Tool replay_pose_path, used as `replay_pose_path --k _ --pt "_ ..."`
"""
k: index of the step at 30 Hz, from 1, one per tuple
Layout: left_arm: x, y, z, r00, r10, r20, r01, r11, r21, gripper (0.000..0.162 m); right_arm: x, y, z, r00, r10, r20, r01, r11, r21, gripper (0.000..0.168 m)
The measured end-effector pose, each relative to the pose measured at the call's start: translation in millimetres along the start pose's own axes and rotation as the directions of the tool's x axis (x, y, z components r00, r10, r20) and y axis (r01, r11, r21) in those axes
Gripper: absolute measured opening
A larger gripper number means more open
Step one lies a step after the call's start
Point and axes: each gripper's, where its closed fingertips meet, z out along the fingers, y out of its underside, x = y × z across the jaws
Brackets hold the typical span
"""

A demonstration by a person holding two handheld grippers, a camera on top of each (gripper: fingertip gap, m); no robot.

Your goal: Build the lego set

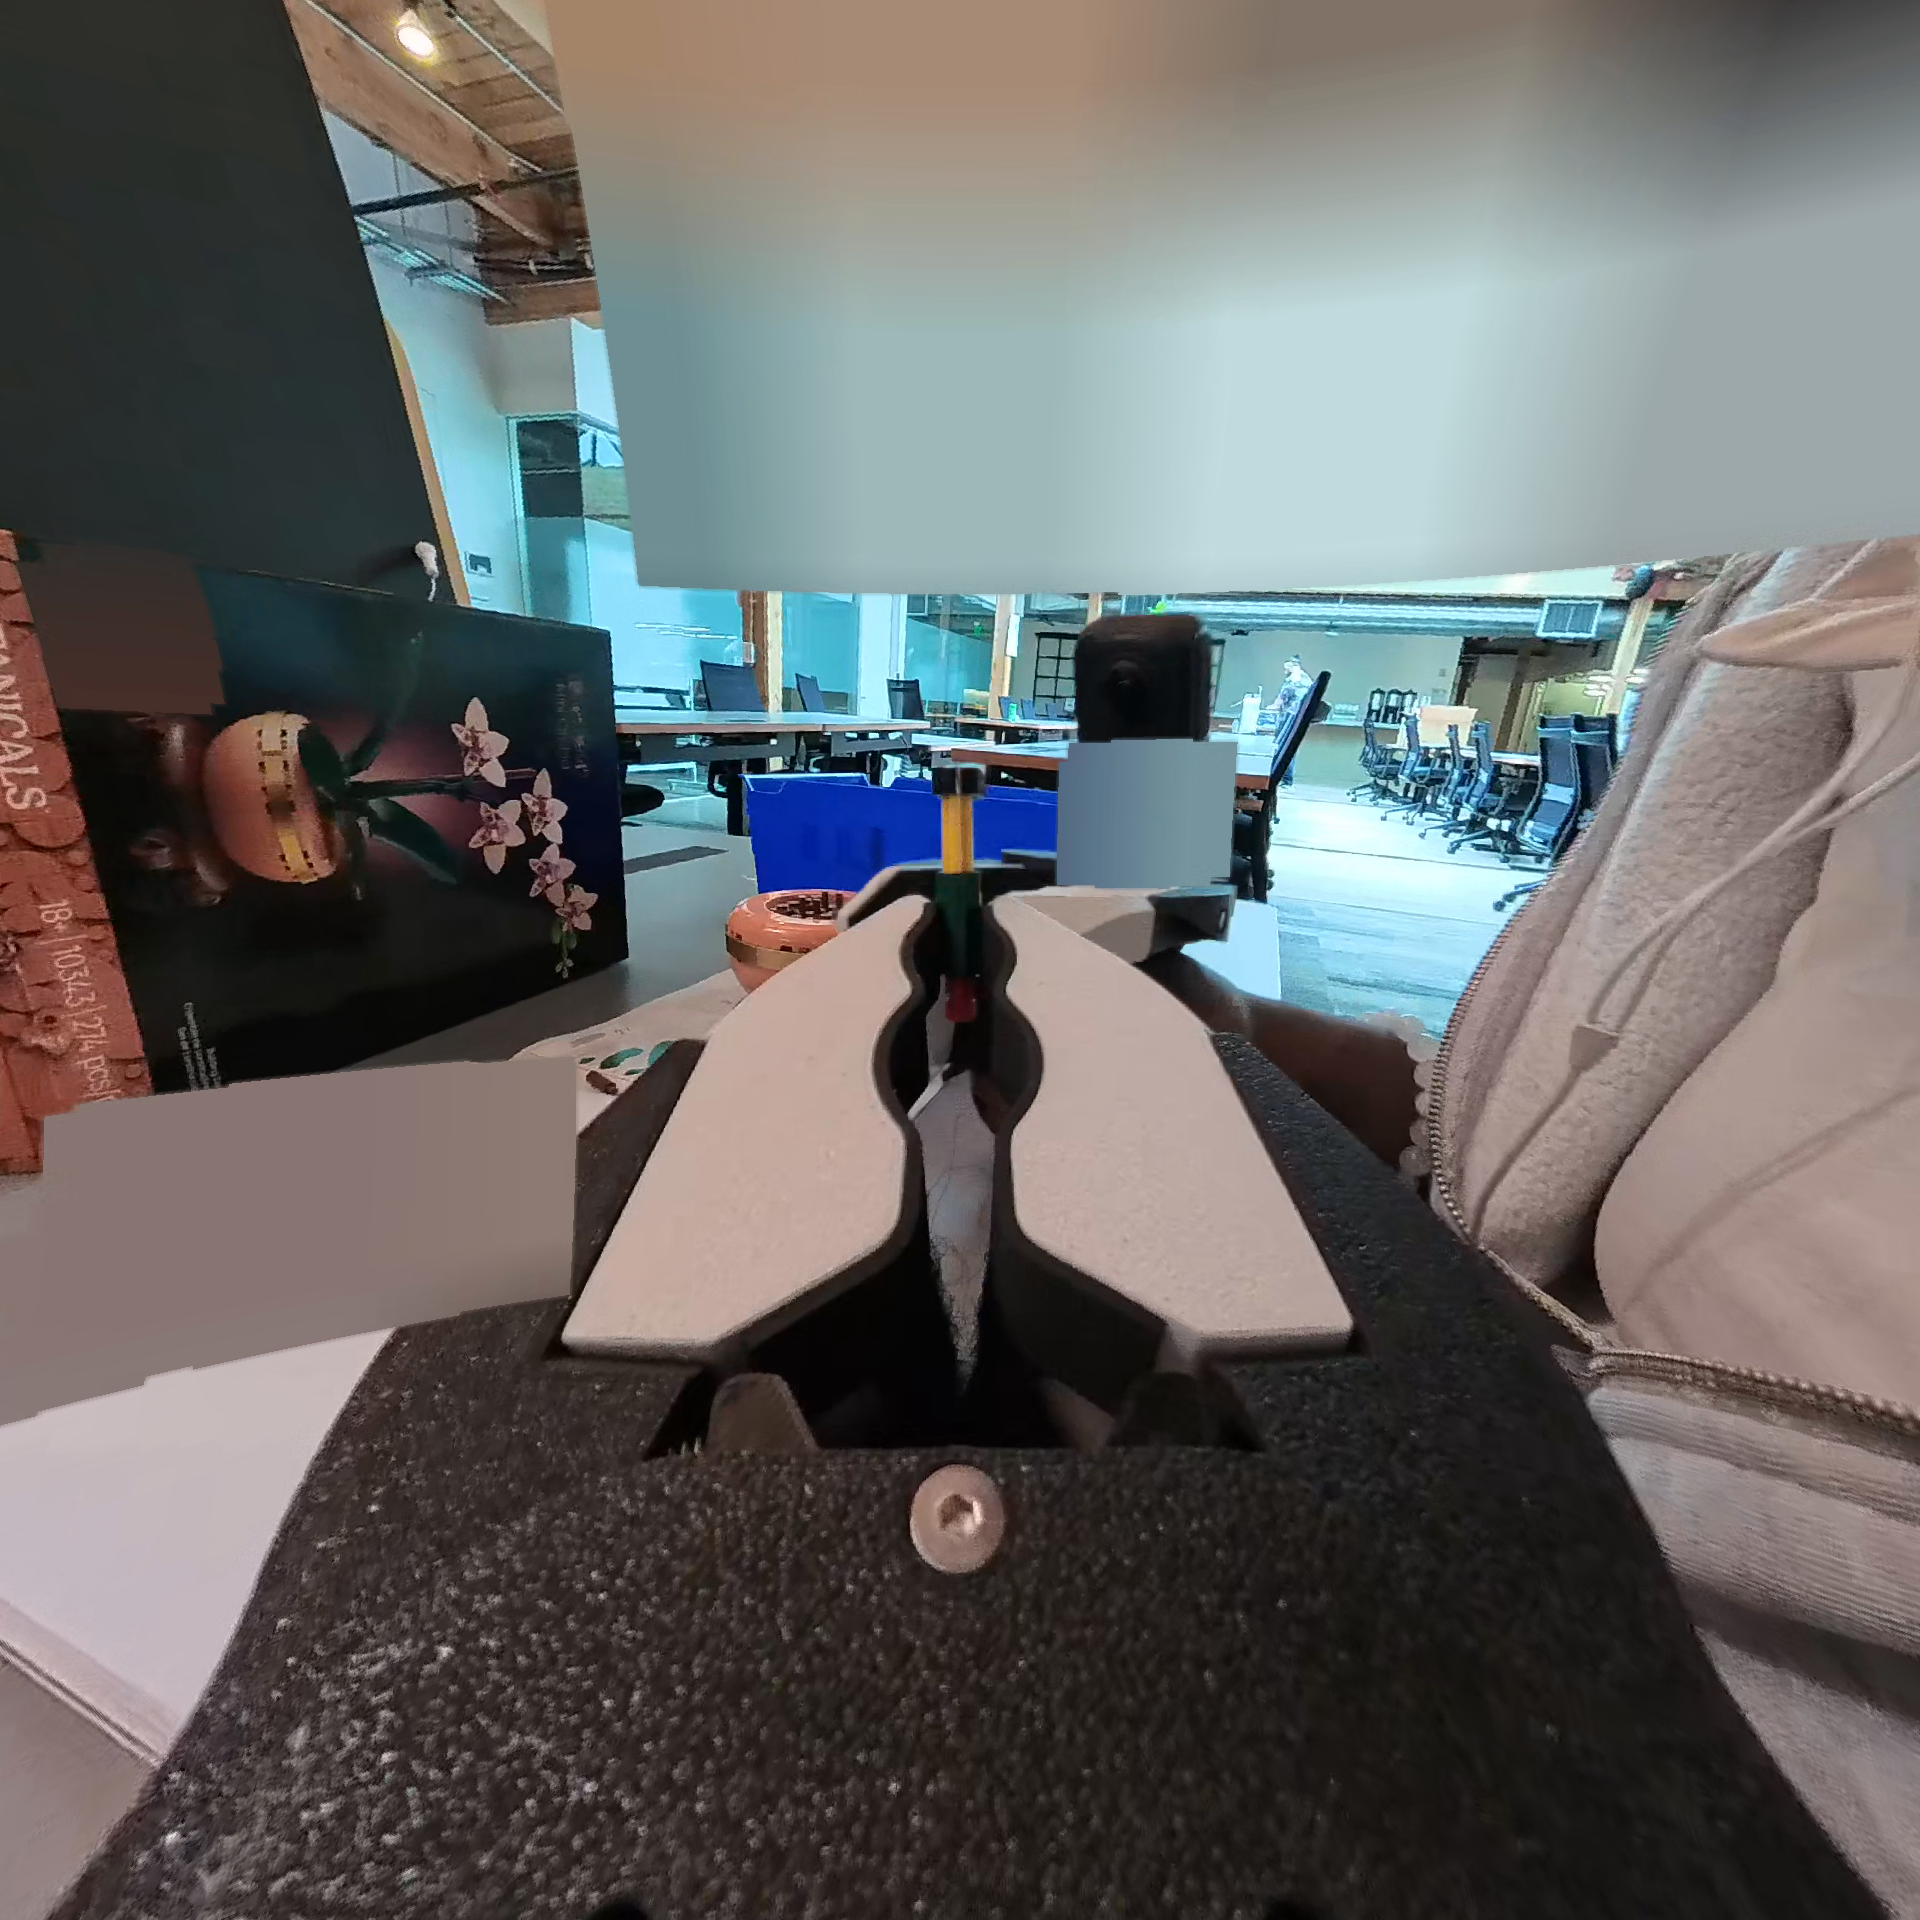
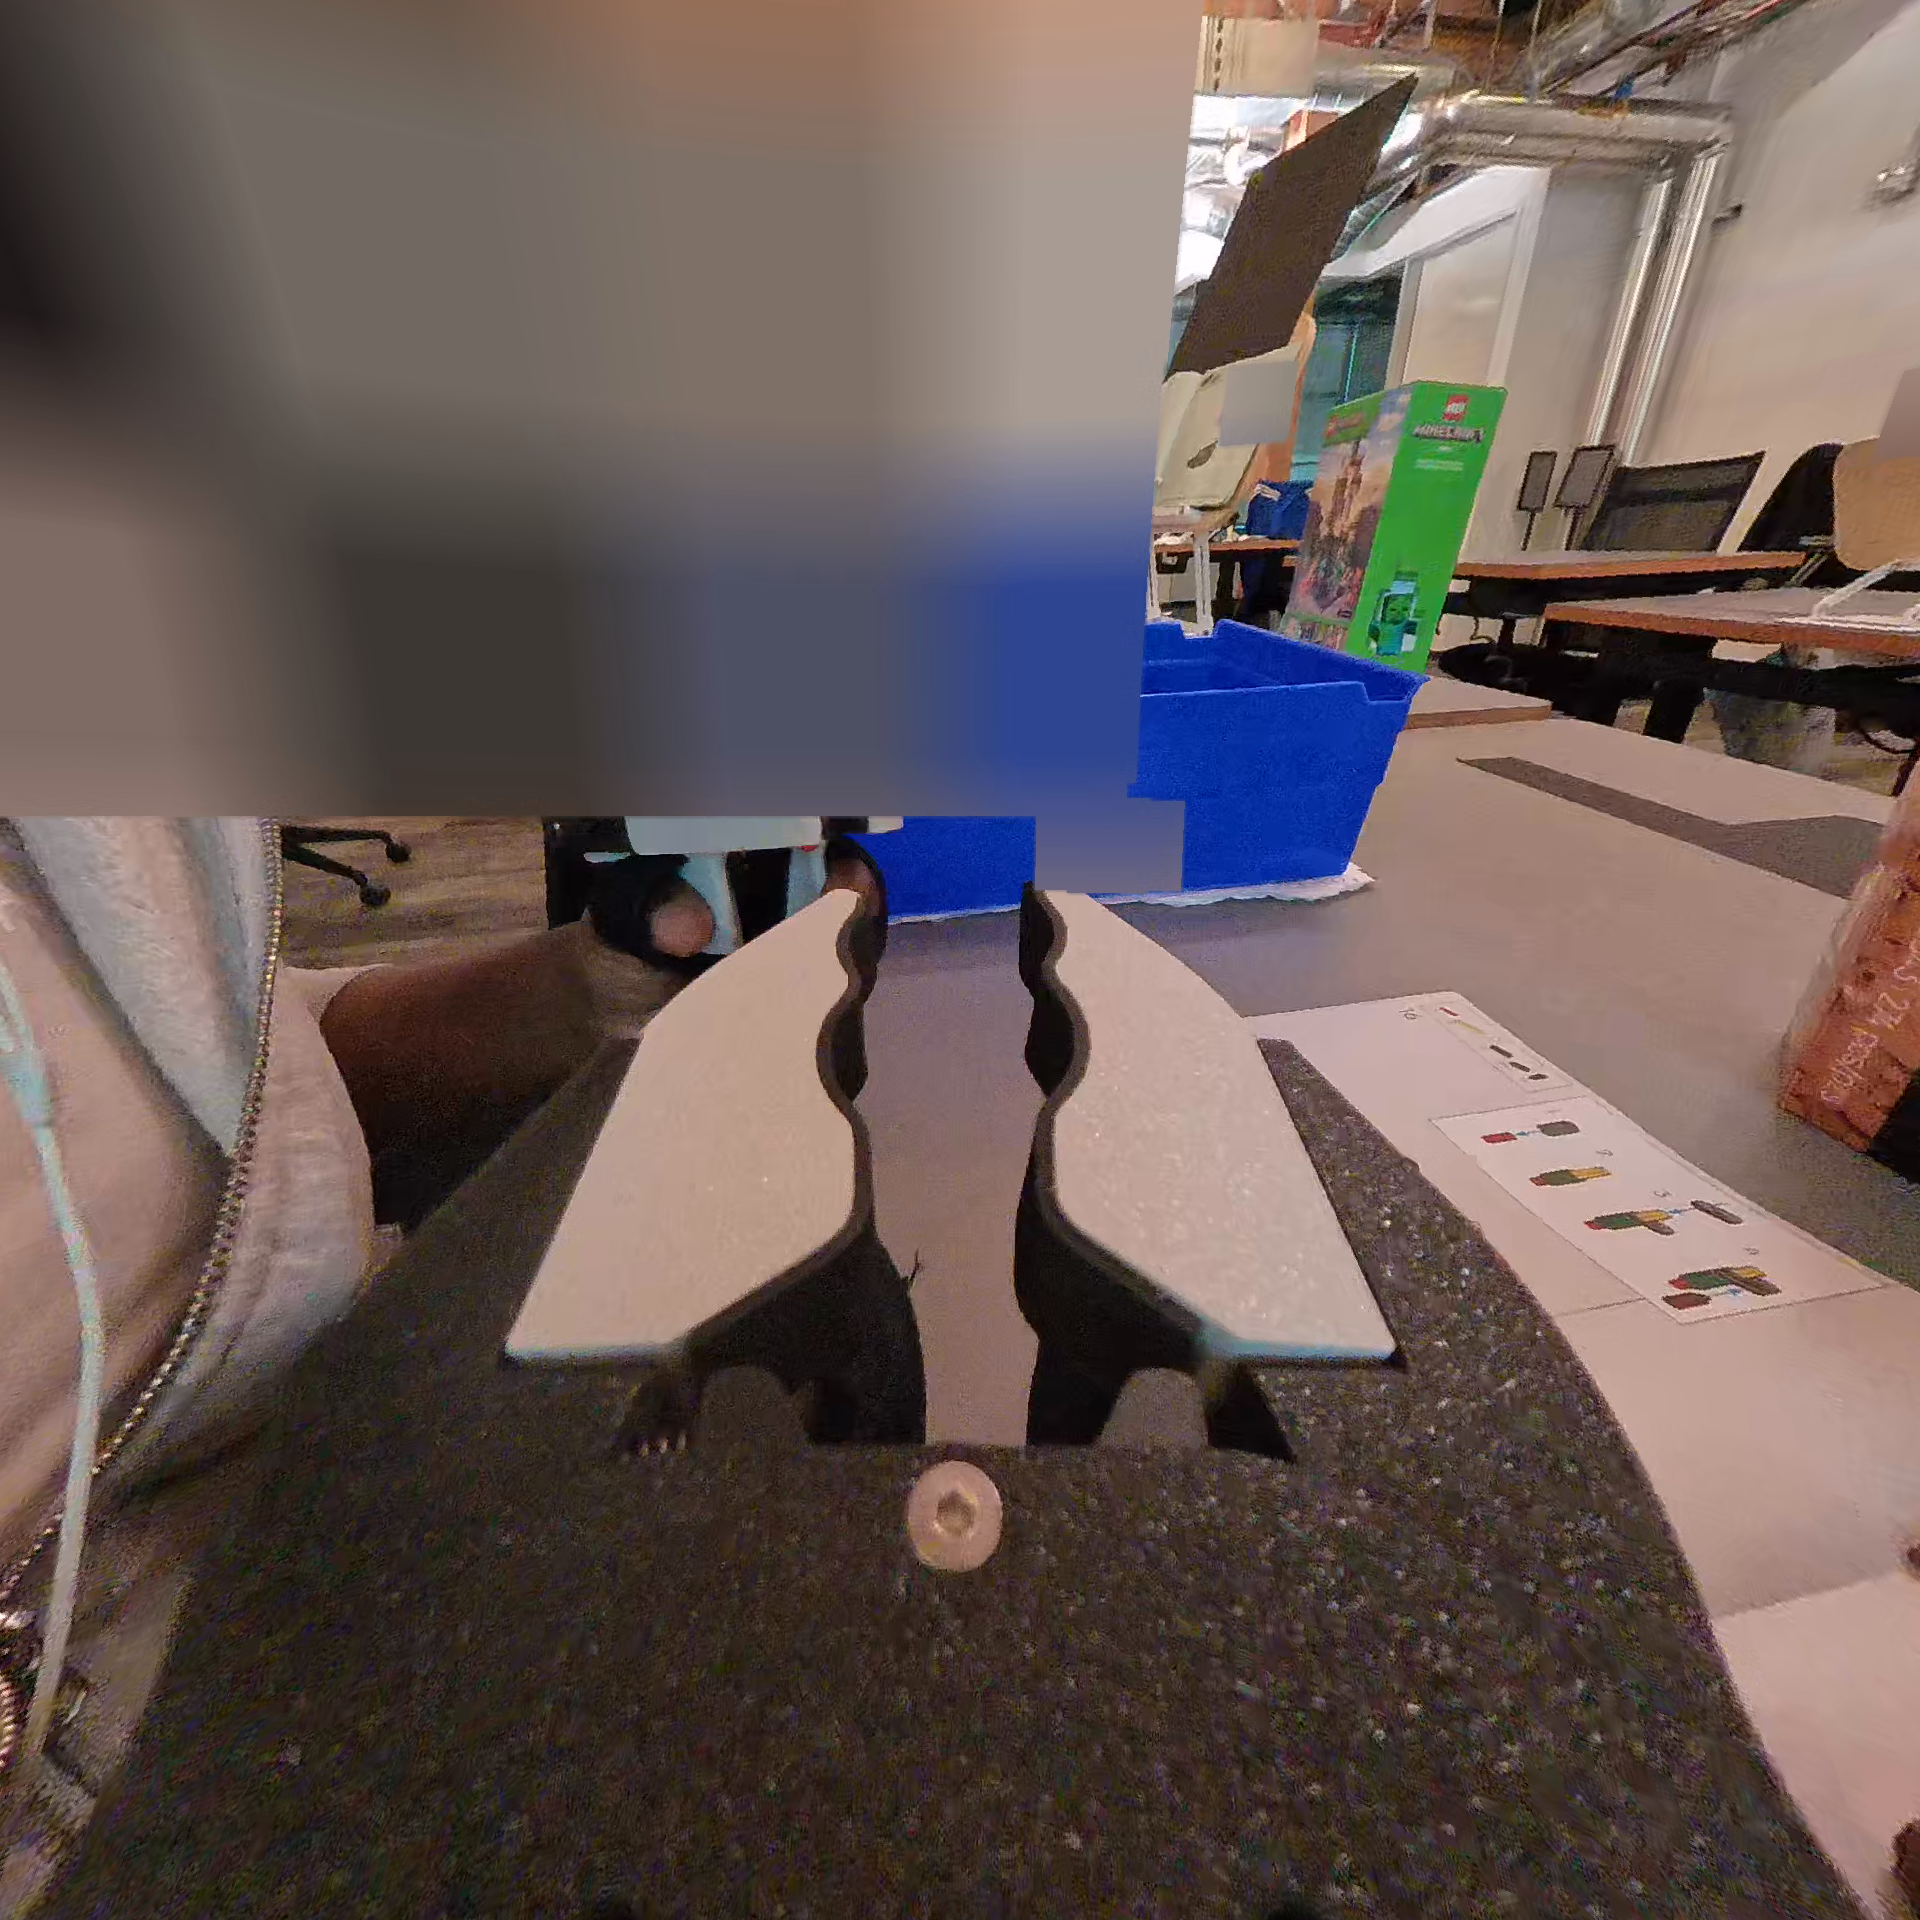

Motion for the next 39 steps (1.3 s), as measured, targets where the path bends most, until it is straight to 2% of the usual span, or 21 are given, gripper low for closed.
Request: replay_pose_path --k 3,7,10,14,17,20,22,27,29,36,39 --pt "2 3 2 1.000 0.007 -0.008 -0.007 1.000 -0.028 0.005 -8 -15 -1 0.996 -0.032 0.086 0.038 0.997 -0.070 0.026" --pt "14 20 7 0.997 0.057 -0.061 -0.066 0.986 -0.155 0.005 -24 -30 -6 0.964 -0.056 0.259 0.141 0.935 -0.325 0.029" --pt "23 35 11 0.986 0.140 -0.094 -0.160 0.953 -0.257 0.005 -32 -27 -11 0.942 -0.036 0.333 0.222 0.812 -0.541 0.014" --pt "26 41 13 0.977 0.186 -0.104 -0.209 0.932 -0.295 0.005 -39 -12 -20 0.925 -0.013 0.381 0.298 0.648 -0.701 0.025" --pt "26 43 12 0.976 0.193 -0.103 -0.216 0.925 -0.311 0.005 -42 0 -19 0.920 -0.017 0.392 0.324 0.594 -0.736 0.017" --pt "26 44 12 0.974 0.202 -0.102 -0.225 0.921 -0.318 0.005 -39 8 -21 0.920 -0.029 0.390 0.342 0.543 -0.767 0.017" --pt "27 45 12 0.973 0.207 -0.102 -0.229 0.918 -0.323 0.005 -39 7 -20 0.918 -0.042 0.394 0.352 0.544 -0.762 0.009" --pt "25 47 12 0.973 0.209 -0.098 -0.230 0.912 -0.339 0.005 -37 5 -21 0.921 -0.050 0.387 0.351 0.536 -0.768 0.014" --pt "25 47 12 0.973 0.211 -0.097 -0.232 0.911 -0.342 0.005 -36 8 -21 0.918 -0.066 0.391 0.366 0.522 -0.771 0.007" --pt "26 55 14 0.962 0.251 -0.103 -0.272 0.881 -0.388 0.005 -36 14 -28 0.908 -0.077 0.412 0.398 0.468 -0.789 0.007" --pt "25 55 14 0.966 0.239 -0.098 -0.258 0.882 -0.394 0.005 -34 15 -27 0.914 -0.097 0.394 0.390 0.477 -0.788 0.007"
